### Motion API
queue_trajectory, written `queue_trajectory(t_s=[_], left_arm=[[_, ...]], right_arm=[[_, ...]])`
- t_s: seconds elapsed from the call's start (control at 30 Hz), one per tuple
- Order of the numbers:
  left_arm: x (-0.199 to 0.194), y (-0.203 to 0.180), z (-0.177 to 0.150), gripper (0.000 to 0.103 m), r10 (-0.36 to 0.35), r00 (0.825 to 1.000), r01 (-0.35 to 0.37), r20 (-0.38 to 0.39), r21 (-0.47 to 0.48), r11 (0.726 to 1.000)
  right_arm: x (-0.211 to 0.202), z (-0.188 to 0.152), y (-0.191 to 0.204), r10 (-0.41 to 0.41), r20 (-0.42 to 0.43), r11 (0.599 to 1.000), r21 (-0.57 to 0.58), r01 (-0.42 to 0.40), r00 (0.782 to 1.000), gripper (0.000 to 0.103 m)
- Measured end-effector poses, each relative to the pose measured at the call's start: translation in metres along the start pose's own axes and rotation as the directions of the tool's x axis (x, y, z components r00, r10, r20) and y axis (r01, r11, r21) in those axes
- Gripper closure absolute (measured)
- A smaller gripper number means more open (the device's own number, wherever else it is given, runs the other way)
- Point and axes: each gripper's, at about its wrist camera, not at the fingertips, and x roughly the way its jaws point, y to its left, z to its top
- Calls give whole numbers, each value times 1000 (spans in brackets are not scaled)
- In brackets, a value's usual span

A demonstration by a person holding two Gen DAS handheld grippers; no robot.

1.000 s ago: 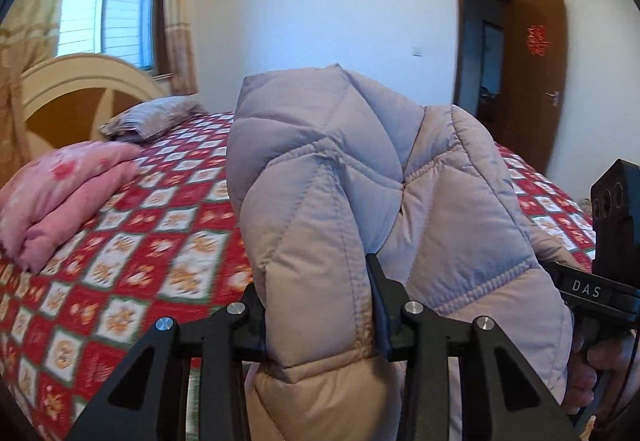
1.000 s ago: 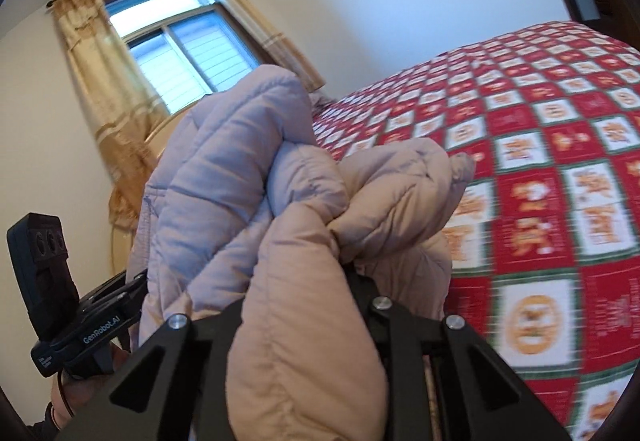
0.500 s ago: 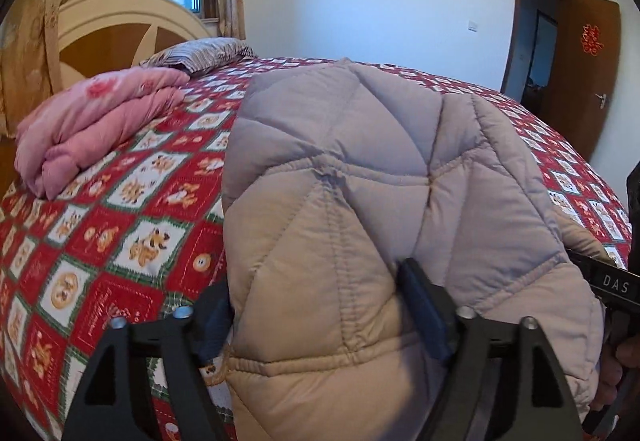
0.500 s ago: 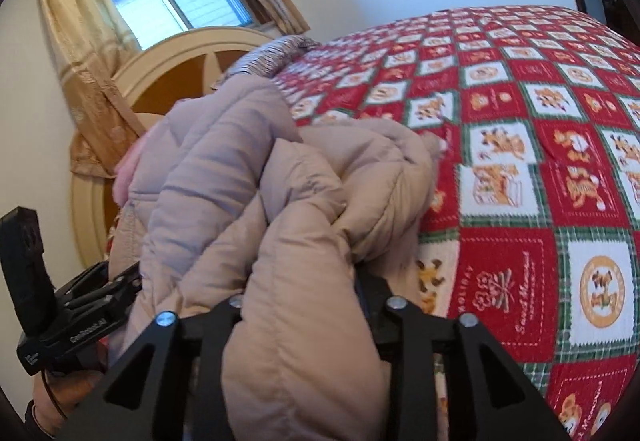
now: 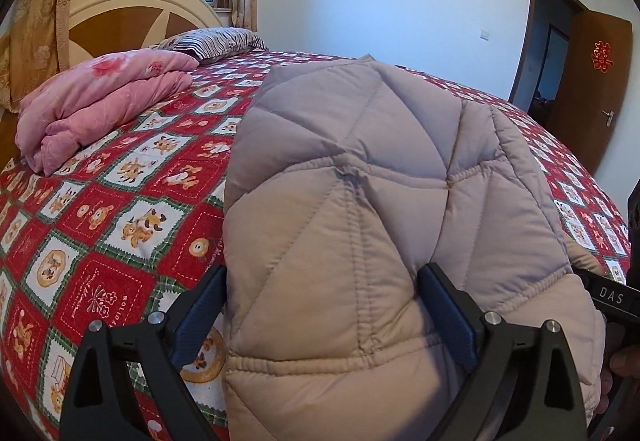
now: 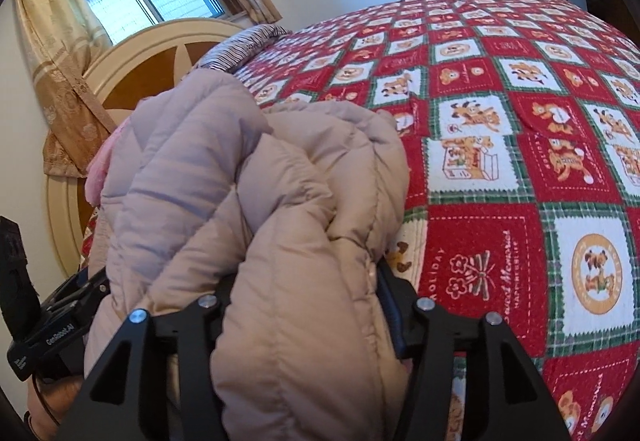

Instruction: Fold large clothes

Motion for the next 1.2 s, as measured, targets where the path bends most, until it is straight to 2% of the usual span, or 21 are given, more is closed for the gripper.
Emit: queue_trajectory(t_s=[0.17,0.37,0.4,0.6,0.63,0.7,0.73,0.93,1.2], left_arm=[[-1,2,1,7,5,1000,-5,-6,0,1000],[-36,-2,6,7,39,999,-40,32,43,998],[-46,-3,7,7,34,998,-35,46,39,999],[-135,-12,1,7,3,991,-10,134,53,999],[-153,-13,-3,7,-11,987,2,163,57,998],[-181,-15,-9,7,-23,979,9,203,68,998],[-193,-16,-12,7,-25,975,9,220,73,997],[-229,-15,-16,7,-32,964,15,265,65,998],[-233,-15,-16,7,-37,960,18,277,69,997]], right_arm=[[3,1,-2,-15,-18,1000,6,15,1000,41],[-18,5,8,-48,10,999,-6,48,999,35],[-24,6,11,-56,19,998,-13,56,998,30],[-91,-5,48,-125,92,979,-151,138,988,26],[-104,-8,53,-127,113,975,-166,145,985,23],[-137,-18,67,-112,182,970,-192,147,977,9],[-153,-24,73,-97,214,968,-205,142,972,7],[-189,-35,98,-63,280,962,-238,133,958,7],[-200,-42,109,-43,298,958,-259,124,954,7]])
